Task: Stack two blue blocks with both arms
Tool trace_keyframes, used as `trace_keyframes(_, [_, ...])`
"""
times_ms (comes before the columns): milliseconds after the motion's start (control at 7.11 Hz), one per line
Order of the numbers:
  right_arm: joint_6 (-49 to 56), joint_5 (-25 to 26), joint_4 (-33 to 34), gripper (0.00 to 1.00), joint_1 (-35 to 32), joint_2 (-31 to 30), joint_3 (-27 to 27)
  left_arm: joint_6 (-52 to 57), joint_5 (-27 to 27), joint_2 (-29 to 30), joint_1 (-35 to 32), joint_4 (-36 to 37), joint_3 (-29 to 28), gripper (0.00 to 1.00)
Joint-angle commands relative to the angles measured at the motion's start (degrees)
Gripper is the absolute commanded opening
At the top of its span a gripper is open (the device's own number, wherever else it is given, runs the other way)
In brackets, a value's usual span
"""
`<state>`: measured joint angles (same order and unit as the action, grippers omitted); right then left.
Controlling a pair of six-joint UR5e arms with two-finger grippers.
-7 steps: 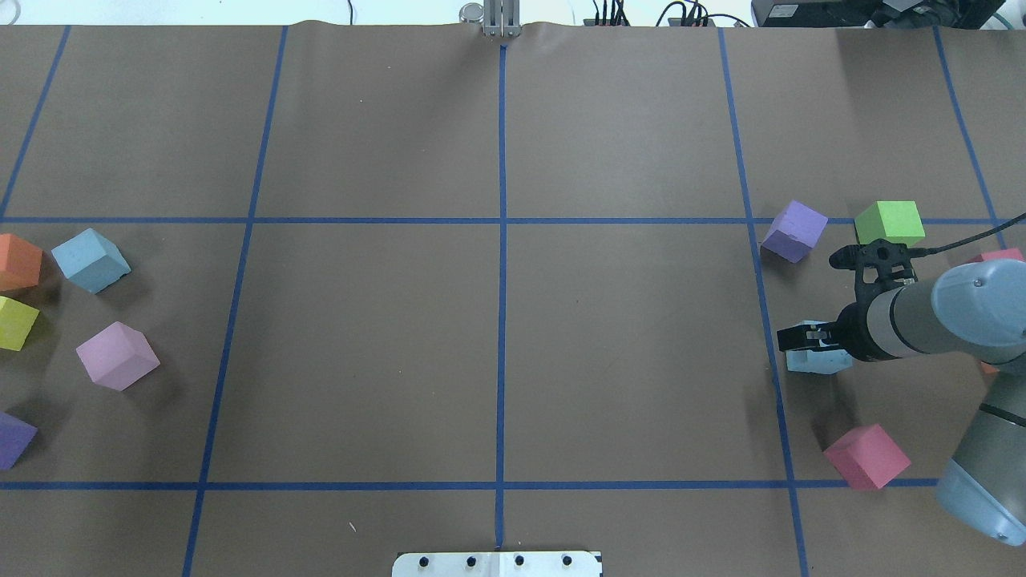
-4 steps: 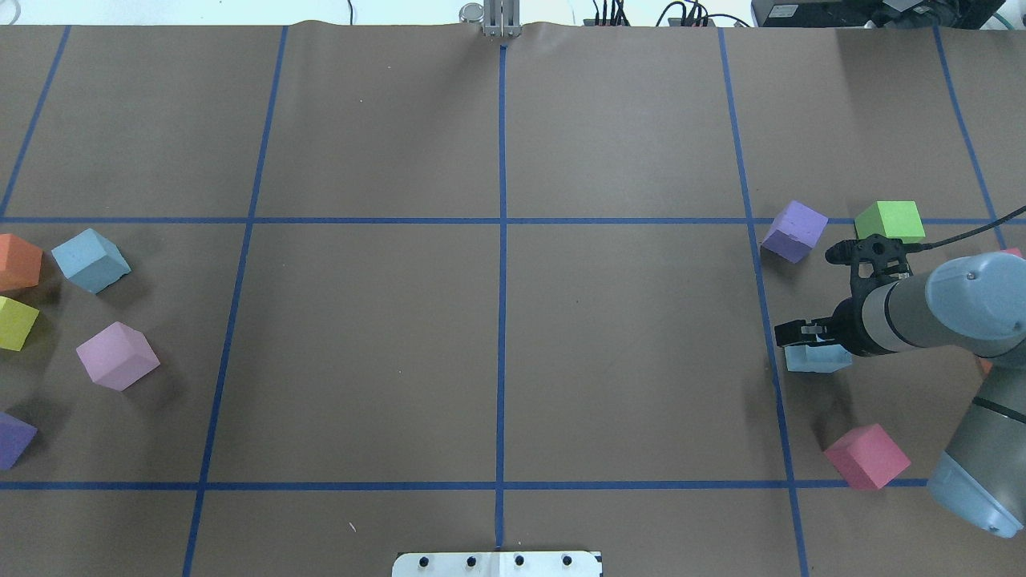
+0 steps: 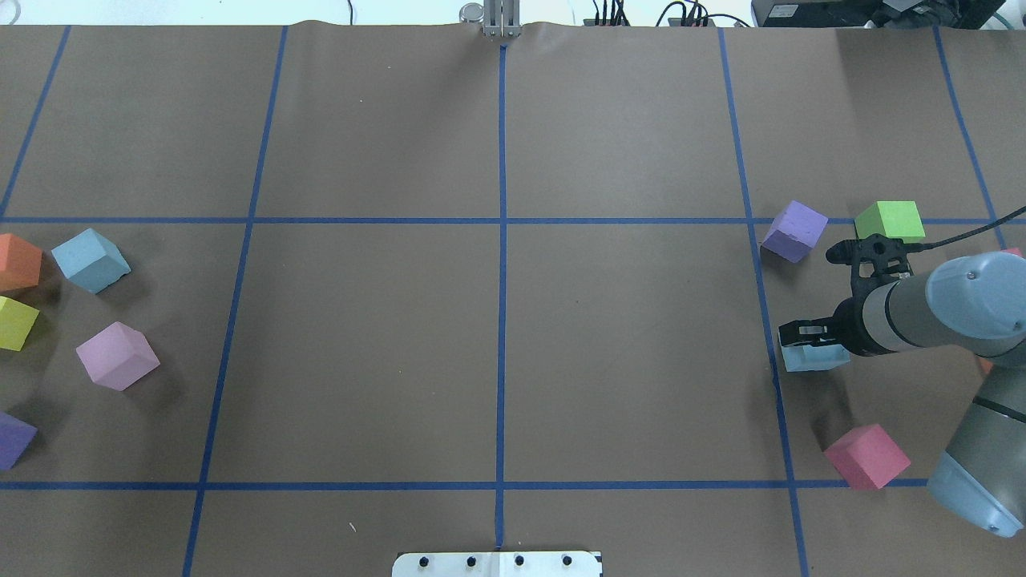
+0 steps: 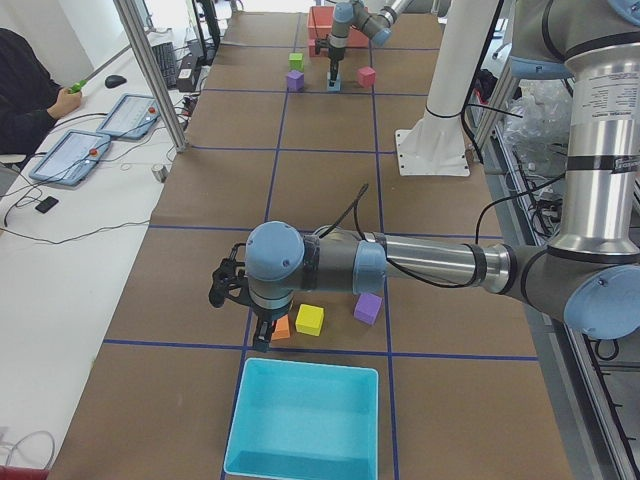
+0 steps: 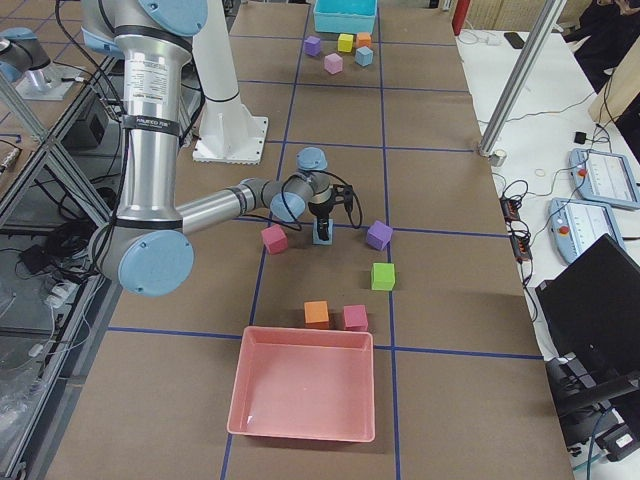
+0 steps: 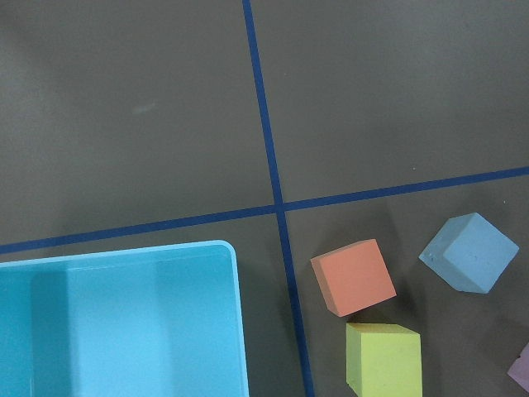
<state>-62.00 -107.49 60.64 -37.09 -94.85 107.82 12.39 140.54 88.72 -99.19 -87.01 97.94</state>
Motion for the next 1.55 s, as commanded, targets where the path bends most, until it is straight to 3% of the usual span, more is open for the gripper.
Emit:
trace_keyframes(0, [0.0, 0.0, 0.0, 0.69, 0.1, 0.0, -0.3, 0.0, 0.0, 0.0, 0.0, 0.0, 0.1, 0.98])
trace_keyframes(422, [0.0, -5.7, 2.5, 0.68, -3.1, 2.4, 0.1, 0.0, 0.0, 0.0, 0.0, -0.1, 0.1, 0.98])
trace_keyframes(703, [0.0, -7.8, 17.9, 0.69, -5.9, 15.1, 1.2, 0.0, 0.0, 0.1, 0.0, 0.2, 0.1, 0.98])
trace_keyframes(984, [-1.1, -4.4, 30.9, 0.7, -2.3, 28.7, -0.8, -0.1, 0.0, 0.1, 0.0, 0.1, -0.2, 0.98])
trace_keyframes(1406, [-6.5, -0.2, 32.4, 0.7, 2.3, 40.9, -8.3, -0.1, 0.1, 0.1, 0.0, 0.2, -0.6, 0.98])
